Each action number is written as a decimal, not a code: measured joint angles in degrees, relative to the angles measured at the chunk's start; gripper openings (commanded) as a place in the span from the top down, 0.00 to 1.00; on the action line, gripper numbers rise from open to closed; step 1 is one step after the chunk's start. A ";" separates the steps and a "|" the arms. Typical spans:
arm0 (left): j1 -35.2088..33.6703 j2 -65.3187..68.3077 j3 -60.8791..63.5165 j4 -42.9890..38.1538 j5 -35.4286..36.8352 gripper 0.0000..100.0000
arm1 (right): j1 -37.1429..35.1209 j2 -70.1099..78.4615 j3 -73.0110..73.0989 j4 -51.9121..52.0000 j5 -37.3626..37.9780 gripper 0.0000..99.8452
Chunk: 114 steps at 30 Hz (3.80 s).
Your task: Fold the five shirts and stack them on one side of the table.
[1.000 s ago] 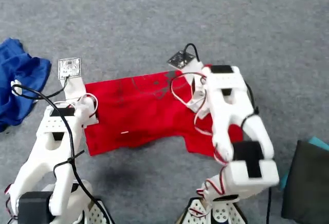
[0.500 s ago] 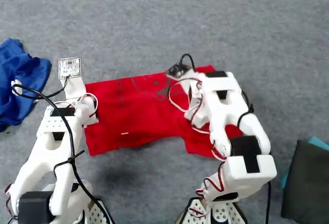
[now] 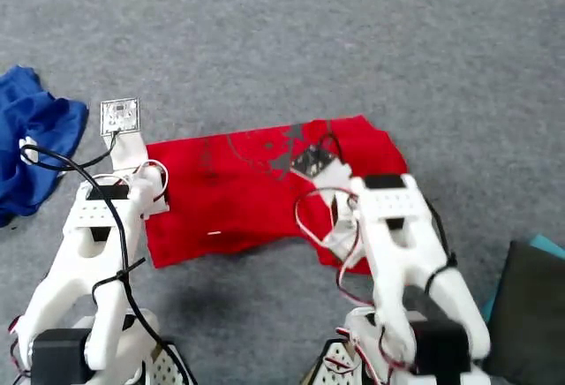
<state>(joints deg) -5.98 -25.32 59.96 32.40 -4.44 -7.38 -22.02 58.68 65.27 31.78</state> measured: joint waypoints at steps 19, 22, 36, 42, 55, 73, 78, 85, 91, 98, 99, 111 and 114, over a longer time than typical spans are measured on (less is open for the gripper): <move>0.00 0.00 0.00 0.00 0.00 0.98 | 14.77 -5.10 -6.07 12.66 30.95 0.78; 0.00 0.00 0.00 0.00 0.00 0.98 | 13.19 -5.10 -6.24 14.59 33.93 0.78; 0.00 0.00 0.00 0.00 0.00 0.98 | 3.69 -4.40 2.37 2.20 36.48 0.77; 0.00 0.00 0.00 0.00 0.00 0.98 | 3.78 5.10 1.23 -5.36 36.57 0.78; 0.00 0.00 0.00 0.00 0.00 0.98 | 6.77 12.84 -5.63 -9.14 38.95 1.00; 0.00 0.00 0.00 0.00 0.00 0.98 | 7.65 15.56 -32.18 6.15 38.86 1.00; 0.00 0.00 0.00 0.00 0.00 0.98 | 4.84 22.51 -38.95 6.15 38.86 1.00; 0.00 0.00 0.00 0.00 0.00 0.98 | 4.40 35.69 -53.98 6.15 38.86 0.99; 0.00 0.00 0.00 0.00 0.00 0.98 | 2.02 42.90 -62.51 6.15 39.65 0.91; 0.00 0.00 0.00 0.00 0.00 0.98 | -0.79 43.96 -67.52 6.24 39.65 0.55; 0.00 0.00 0.00 0.00 0.00 0.98 | -0.79 43.96 -67.96 6.24 39.65 0.55; 0.00 0.00 0.00 0.00 0.00 0.98 | 2.90 36.22 -69.01 23.65 39.65 0.99; 0.00 0.00 0.00 0.00 0.00 0.98 | 4.48 30.86 -63.12 24.79 41.41 0.98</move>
<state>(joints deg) -5.98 -25.32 59.96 32.40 -4.44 -2.90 8.84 -4.44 90.07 73.19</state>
